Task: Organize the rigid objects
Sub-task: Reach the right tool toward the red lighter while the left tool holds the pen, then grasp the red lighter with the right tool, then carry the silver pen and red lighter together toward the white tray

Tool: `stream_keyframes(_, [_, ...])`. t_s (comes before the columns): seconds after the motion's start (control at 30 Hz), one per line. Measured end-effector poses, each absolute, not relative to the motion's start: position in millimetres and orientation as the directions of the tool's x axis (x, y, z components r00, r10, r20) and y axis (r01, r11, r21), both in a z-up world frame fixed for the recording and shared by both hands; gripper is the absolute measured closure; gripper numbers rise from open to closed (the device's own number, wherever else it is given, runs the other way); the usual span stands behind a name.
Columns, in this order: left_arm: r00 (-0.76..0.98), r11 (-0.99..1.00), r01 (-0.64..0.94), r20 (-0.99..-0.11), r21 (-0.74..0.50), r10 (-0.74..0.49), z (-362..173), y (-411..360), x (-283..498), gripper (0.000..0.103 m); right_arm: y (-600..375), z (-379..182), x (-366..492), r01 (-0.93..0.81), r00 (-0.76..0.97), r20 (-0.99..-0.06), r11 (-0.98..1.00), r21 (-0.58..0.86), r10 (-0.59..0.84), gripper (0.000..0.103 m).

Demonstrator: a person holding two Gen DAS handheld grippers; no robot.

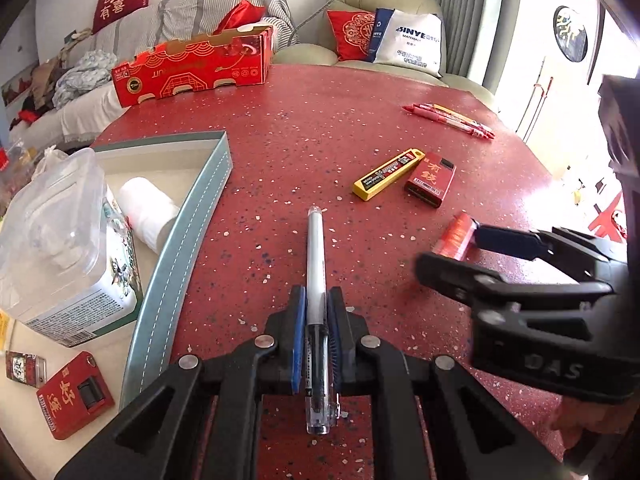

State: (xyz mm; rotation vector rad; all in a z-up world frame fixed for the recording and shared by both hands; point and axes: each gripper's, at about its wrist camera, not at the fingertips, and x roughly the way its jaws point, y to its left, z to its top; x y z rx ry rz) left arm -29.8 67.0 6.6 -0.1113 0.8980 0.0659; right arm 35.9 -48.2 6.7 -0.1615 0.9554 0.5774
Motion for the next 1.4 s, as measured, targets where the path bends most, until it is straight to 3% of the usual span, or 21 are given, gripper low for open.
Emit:
stream_keyframes(0.13, [0.62, 0.993, -0.103, -0.784, -0.06, 0.017, 6.6, 66.0, -28.8, 0.09, -82.6, 8.2, 19.0, -0.649, 0.359, -0.813, 0.749, 0.134, 0.457, 0.033])
stream_keyframes(0.2, [0.619, 0.994, -0.103, -0.785, -0.048, 0.026, 7.0, 63.8, -28.8, 0.09, -92.5, 9.1, 12.1, -0.634, 0.404, -0.825, 0.771, 0.06, 0.397, 0.017])
stream_keyframes(0.33, [0.619, 0.994, -0.103, -0.785, -0.041, 0.031, 6.8, 62.7, -28.1, 0.09, -113.9, 10.5, 3.8, -0.429, 0.478, -0.82, 0.899, 0.095, 0.314, 0.017])
stream_keyframes(0.43, [0.618, 0.994, -0.103, -0.785, -0.036, 0.036, 6.9, 61.8, -27.4, 0.09, -120.2, 9.6, -9.4, -0.251, 0.511, -0.777, 0.929, 0.274, 0.367, 0.017])
stream_keyframes(0.5, [0.619, 0.993, -0.103, -0.785, -0.048, 0.026, 7.0, 63.4, -28.0, 0.09, -107.3, 9.9, -16.3, -0.194, 0.55, -0.754, 0.933, 0.304, 0.36, 0.017])
stream_keyframes(0.53, [0.62, 0.993, -0.103, -0.784, -0.056, 0.021, 6.9, 64.7, -28.1, 0.09, -96.6, 9.7, -17.5, -0.184, 0.563, -0.751, 0.938, 0.294, 0.346, 0.02])
stream_keyframes(0.63, [0.622, 0.992, -0.103, -0.783, -0.069, 0.011, 7.1, 66.9, -28.6, 0.09, -63.3, 10.4, -10.1, -0.176, 0.581, -0.777, 0.969, 0.173, 0.244, 0.045])
stream_keyframes(0.7, [0.622, 0.992, -0.103, -0.783, -0.07, 0.009, 7.0, 67.0, -28.6, 0.09, -51.2, 10.4, -2.0, -0.174, 0.583, -0.792, 0.98, 0.098, 0.183, 0.078])
stream_keyframes(0.73, [0.621, 0.992, -0.103, -0.783, -0.068, 0.011, 7.1, 66.9, -28.6, 0.09, -44.7, 10.3, 0.2, -0.19, 0.587, -0.796, 0.981, 0.045, 0.15, 0.083])
stream_keyframes(0.83, [0.619, 0.995, -0.094, -0.785, -0.022, 0.041, 7.5, 60.6, -27.7, 0.092, -55.3, 10.5, -0.5, -0.223, 0.576, -0.794, 0.972, 0.076, 0.194, 0.083])
stream_keyframes(1.1, [0.619, 0.999, 0.025, -0.785, -0.022, -0.033, 10.5, 24.8, -29.0, 0.093, -97.3, 16.7, -29.8, -0.263, 0.617, -0.735, 0.954, 0.143, 0.28, 0.083])
stream_keyframes(1.23, [0.611, 0.999, 0.045, -0.791, -0.001, -0.028, 8.4, 16.8, -29.3, 0.093, -90.1, 7.2, -26.3, -0.264, 0.559, -0.788, 0.956, 0.128, 0.26, 0.083])
stream_keyframes(1.4, [0.618, 0.998, 0.058, -0.786, 0.007, -0.03, 7.5, 16.5, -30.5, 0.092, -73.9, 10.4, -28.4, -0.307, 0.579, -0.795, 0.952, -0.008, 0.181, 0.083])
